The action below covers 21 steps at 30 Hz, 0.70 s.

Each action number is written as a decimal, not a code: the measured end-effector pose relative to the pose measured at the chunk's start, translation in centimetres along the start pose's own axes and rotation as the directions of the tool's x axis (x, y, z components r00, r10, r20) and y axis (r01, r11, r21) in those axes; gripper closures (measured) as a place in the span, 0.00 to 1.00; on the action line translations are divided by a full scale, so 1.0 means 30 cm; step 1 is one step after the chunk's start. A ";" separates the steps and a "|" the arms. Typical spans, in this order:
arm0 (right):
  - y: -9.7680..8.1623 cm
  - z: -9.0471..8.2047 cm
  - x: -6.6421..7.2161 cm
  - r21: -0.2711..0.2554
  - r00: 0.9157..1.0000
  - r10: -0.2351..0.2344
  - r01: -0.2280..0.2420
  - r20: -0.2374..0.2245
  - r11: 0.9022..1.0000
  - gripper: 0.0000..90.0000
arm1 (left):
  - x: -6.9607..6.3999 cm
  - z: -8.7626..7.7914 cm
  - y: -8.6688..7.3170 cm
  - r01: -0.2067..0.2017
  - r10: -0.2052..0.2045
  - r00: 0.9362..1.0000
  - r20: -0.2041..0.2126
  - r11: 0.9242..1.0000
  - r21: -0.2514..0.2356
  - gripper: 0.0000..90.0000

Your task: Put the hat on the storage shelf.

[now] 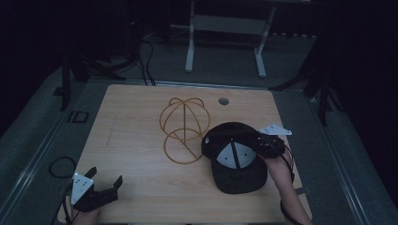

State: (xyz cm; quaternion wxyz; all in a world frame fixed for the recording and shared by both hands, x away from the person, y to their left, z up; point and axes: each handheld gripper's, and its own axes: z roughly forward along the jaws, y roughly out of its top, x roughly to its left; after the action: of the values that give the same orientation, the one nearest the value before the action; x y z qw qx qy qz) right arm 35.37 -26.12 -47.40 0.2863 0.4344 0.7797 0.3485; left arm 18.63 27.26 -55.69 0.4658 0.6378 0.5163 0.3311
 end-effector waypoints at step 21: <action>0.063 -0.172 0.005 -0.159 0.997 0.058 -0.064 -0.044 0.985 0.98 | -0.134 0.016 0.063 -0.117 0.112 0.987 0.119 0.993 0.035 0.02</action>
State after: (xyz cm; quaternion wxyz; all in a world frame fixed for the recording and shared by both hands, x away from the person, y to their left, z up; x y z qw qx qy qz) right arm 32.34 -26.78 -42.87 0.2943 0.4267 0.7408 0.4272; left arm 18.74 23.20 -53.86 0.4619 0.6943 0.4577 0.3083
